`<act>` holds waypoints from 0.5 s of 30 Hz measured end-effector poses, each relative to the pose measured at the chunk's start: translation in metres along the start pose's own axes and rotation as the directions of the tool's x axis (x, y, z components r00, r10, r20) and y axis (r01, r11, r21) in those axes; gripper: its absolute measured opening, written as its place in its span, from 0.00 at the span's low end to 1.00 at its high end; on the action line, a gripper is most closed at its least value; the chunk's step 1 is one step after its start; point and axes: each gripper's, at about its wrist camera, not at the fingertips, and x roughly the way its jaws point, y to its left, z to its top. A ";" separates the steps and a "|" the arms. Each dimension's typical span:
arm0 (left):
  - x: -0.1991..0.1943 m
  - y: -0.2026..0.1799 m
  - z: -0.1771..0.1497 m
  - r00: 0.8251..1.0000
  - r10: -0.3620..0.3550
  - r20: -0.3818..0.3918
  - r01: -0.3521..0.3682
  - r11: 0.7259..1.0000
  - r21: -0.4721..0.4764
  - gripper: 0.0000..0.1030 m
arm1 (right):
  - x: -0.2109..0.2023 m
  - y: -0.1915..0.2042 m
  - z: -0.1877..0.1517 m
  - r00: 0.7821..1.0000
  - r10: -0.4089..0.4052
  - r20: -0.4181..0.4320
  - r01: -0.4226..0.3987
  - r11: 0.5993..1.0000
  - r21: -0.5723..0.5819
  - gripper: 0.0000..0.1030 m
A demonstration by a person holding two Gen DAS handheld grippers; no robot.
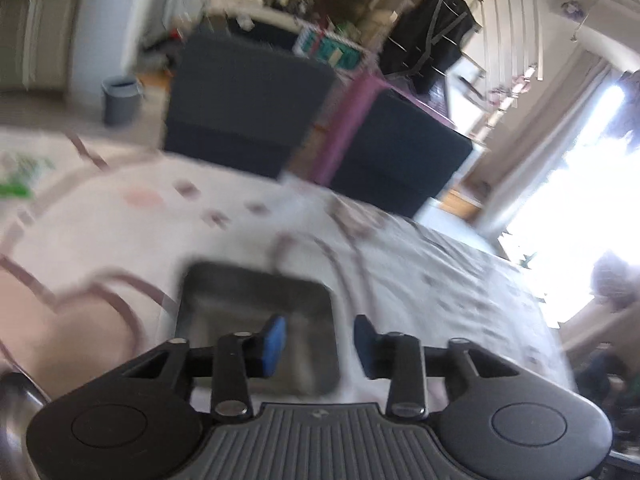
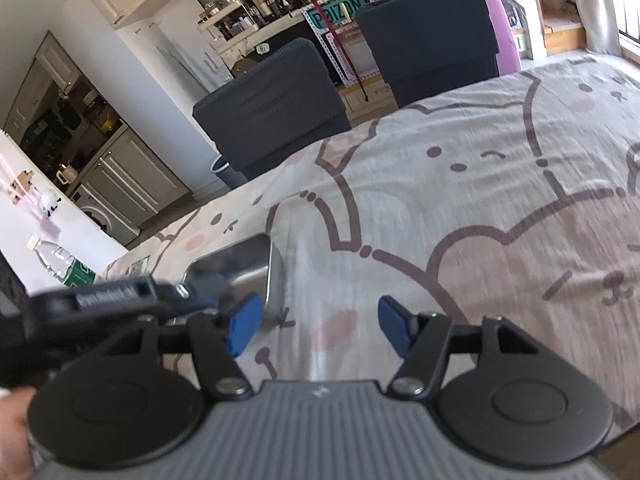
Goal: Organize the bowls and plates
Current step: 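Lift the rectangular steel tray with the left tool while the right tool approaches it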
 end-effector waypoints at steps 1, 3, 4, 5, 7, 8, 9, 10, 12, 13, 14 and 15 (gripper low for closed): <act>0.001 0.003 0.003 0.999 0.035 0.016 -0.035 0.999 0.013 0.43 | -0.001 0.001 0.000 1.000 -0.005 0.007 0.005 1.000 -0.012 0.69; 0.004 0.011 0.007 0.994 0.102 0.032 -0.103 0.994 0.039 0.43 | -0.001 0.007 -0.001 0.999 -0.026 0.026 0.028 0.998 -0.052 0.70; 0.006 0.016 0.008 0.991 0.127 0.034 -0.128 0.991 0.049 0.43 | -0.001 0.008 -0.001 0.999 -0.035 0.029 0.037 0.997 -0.069 0.71; 0.009 0.020 0.009 0.988 0.151 0.032 -0.153 0.986 0.061 0.42 | -0.001 0.010 -0.002 0.999 -0.043 0.029 0.045 0.995 -0.084 0.71; 0.014 0.027 0.007 0.983 0.184 0.020 -0.185 0.980 0.079 0.41 | 0.000 0.011 -0.002 0.999 -0.037 0.024 0.039 0.995 -0.089 0.71; 0.017 0.030 0.007 0.982 0.188 0.005 -0.188 0.979 0.080 0.41 | 0.000 0.011 -0.002 0.999 -0.036 0.020 0.037 0.996 -0.087 0.71; 0.020 0.032 0.006 0.982 0.188 -0.006 -0.187 0.979 0.077 0.41 | 0.001 0.010 -0.002 0.999 -0.036 0.018 0.037 0.996 -0.087 0.71; 0.022 0.036 0.005 0.982 0.186 -0.011 -0.185 0.980 0.077 0.41 | 0.001 0.010 -0.002 0.999 -0.037 0.017 0.039 0.995 -0.087 0.71; 0.027 0.038 0.003 0.982 0.187 -0.015 -0.185 0.977 0.106 0.36 | 0.002 0.009 -0.001 0.999 -0.044 0.017 0.045 0.995 -0.086 0.71; 0.027 0.038 0.002 0.982 0.189 -0.014 -0.185 0.974 0.127 0.28 | 0.002 0.008 -0.001 0.999 -0.046 0.016 0.047 0.995 -0.085 0.71; 0.028 0.037 0.001 0.981 0.193 -0.010 -0.189 0.970 0.152 0.13 | 0.003 0.008 -0.001 0.999 -0.049 0.016 0.050 0.995 -0.083 0.71; 0.030 0.035 -0.001 0.979 0.205 -0.001 -0.201 0.963 0.178 0.04 | 0.002 0.008 -0.001 0.998 -0.053 0.016 0.054 0.995 -0.081 0.71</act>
